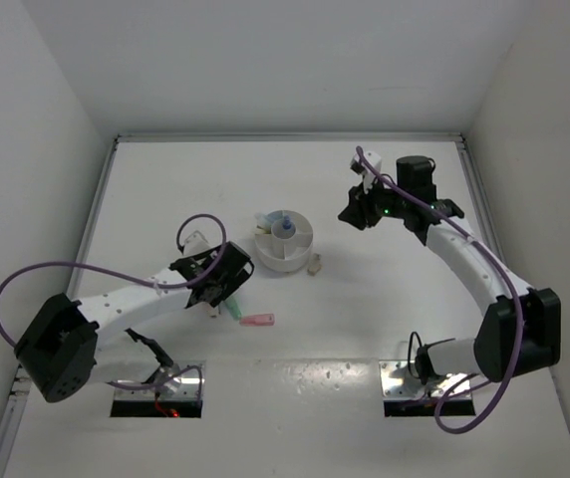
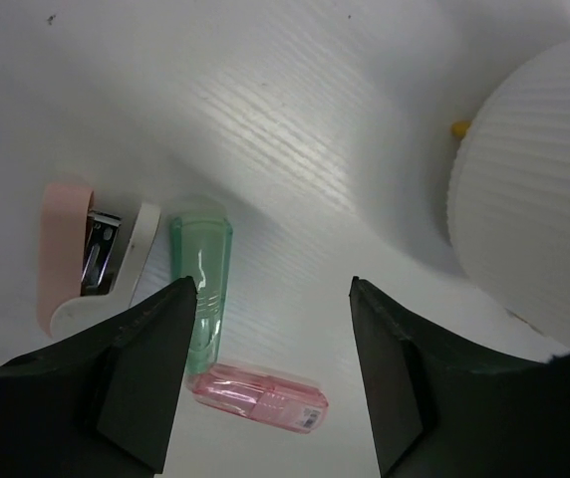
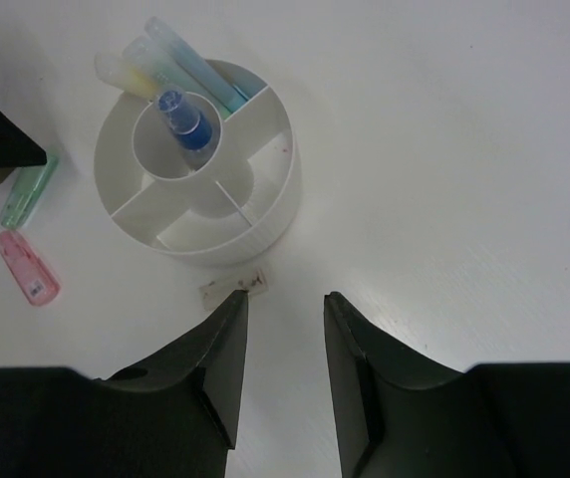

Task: Sort the stationery into containers
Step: Pick up the stationery from the center of the board.

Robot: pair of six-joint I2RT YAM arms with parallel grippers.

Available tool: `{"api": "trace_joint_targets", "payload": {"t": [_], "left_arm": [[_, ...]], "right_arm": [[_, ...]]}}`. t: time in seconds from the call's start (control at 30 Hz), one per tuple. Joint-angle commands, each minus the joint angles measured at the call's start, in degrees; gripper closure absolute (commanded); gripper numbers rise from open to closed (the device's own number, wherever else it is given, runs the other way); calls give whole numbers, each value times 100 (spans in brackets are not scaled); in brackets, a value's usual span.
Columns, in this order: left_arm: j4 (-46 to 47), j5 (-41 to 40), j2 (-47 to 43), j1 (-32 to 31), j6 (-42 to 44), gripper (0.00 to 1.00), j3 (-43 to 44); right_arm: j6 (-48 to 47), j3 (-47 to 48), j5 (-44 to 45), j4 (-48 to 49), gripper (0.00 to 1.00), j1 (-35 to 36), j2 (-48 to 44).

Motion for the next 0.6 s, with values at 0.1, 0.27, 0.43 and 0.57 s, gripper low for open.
{"api": "trace_joint_targets", "payload": {"t": [0.1,0.27,0.43,0.57], "left_arm": [[-213,386,111,51,-24,31,135],[-266,545,111,51,-24,31,-66],[-204,659,295,51,-24,31,-137],[-204,659,400,51,-24,31,-189]], "right_arm": [[128,-89,-21,318,63,-88,-361],[181,-142,-21,371,63,-89,-415],[234,-195,-21,433,63,-141,-581],[286,-195,-21,433,63,-141,-634]]}}
